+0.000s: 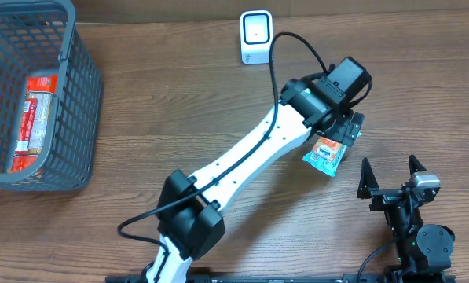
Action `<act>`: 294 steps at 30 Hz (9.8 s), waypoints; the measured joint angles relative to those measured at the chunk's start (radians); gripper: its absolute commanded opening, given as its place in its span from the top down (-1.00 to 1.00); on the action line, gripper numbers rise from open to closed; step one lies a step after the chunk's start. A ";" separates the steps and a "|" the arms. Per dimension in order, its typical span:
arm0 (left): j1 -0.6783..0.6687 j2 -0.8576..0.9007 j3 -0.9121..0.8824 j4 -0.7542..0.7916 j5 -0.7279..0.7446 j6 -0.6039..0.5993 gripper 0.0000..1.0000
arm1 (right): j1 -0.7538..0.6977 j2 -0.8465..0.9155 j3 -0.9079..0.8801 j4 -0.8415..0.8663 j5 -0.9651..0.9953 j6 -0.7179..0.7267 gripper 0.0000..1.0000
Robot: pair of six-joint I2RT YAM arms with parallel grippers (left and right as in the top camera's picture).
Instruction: Scan the item barcode
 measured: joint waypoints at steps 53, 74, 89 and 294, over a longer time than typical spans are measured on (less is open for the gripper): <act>0.023 0.093 0.002 -0.084 0.191 0.157 0.11 | 0.000 0.000 0.000 0.000 0.000 0.000 -1.00; 0.041 0.093 0.002 -0.084 0.191 0.153 0.29 | 0.000 0.000 0.000 0.000 0.000 0.000 -1.00; 0.042 0.093 0.002 -0.080 0.199 0.150 0.92 | 0.000 0.000 0.000 0.000 0.000 0.000 -1.00; 0.188 0.071 -0.252 -0.216 -0.446 -0.162 0.92 | 0.000 0.000 0.000 -0.001 0.000 0.000 -1.00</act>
